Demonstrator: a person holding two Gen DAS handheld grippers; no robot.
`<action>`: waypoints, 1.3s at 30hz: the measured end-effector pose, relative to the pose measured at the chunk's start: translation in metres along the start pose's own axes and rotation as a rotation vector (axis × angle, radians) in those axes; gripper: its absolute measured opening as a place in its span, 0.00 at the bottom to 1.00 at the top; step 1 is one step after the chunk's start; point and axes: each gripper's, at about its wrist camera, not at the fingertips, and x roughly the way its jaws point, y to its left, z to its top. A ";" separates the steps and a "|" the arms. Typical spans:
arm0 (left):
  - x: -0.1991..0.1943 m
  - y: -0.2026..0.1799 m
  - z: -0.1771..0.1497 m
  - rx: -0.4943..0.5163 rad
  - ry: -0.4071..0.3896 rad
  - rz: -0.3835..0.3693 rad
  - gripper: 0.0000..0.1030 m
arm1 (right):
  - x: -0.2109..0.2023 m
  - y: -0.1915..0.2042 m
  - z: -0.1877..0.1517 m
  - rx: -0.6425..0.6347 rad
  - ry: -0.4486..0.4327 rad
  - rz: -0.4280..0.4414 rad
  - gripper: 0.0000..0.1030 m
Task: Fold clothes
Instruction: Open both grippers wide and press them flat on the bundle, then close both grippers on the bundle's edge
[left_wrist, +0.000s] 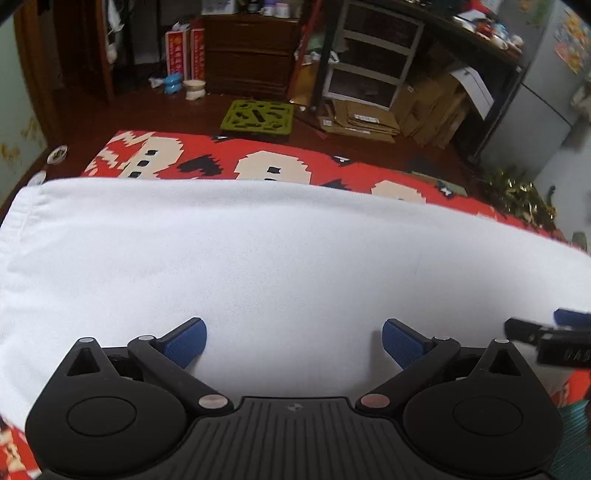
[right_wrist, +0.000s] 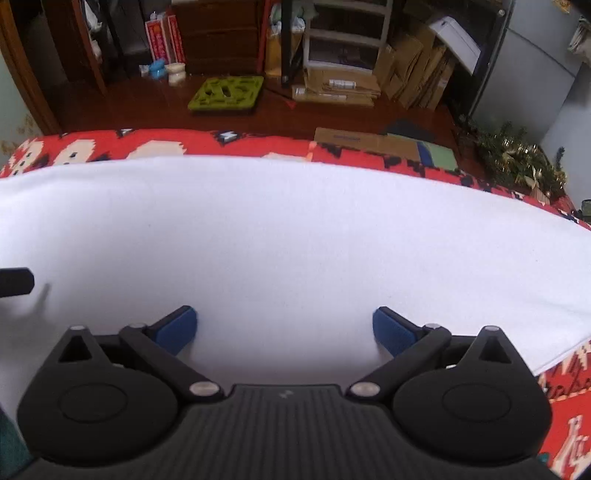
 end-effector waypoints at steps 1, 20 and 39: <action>0.001 -0.004 -0.001 0.032 -0.003 0.015 1.00 | -0.001 0.003 -0.003 0.011 -0.025 0.000 1.00; -0.025 0.046 0.046 -0.008 -0.062 0.018 0.43 | -0.027 0.027 0.044 0.073 0.017 0.089 0.72; 0.020 0.158 0.104 -0.109 0.035 -0.037 0.04 | 0.063 0.158 0.126 -0.096 -0.077 0.259 0.10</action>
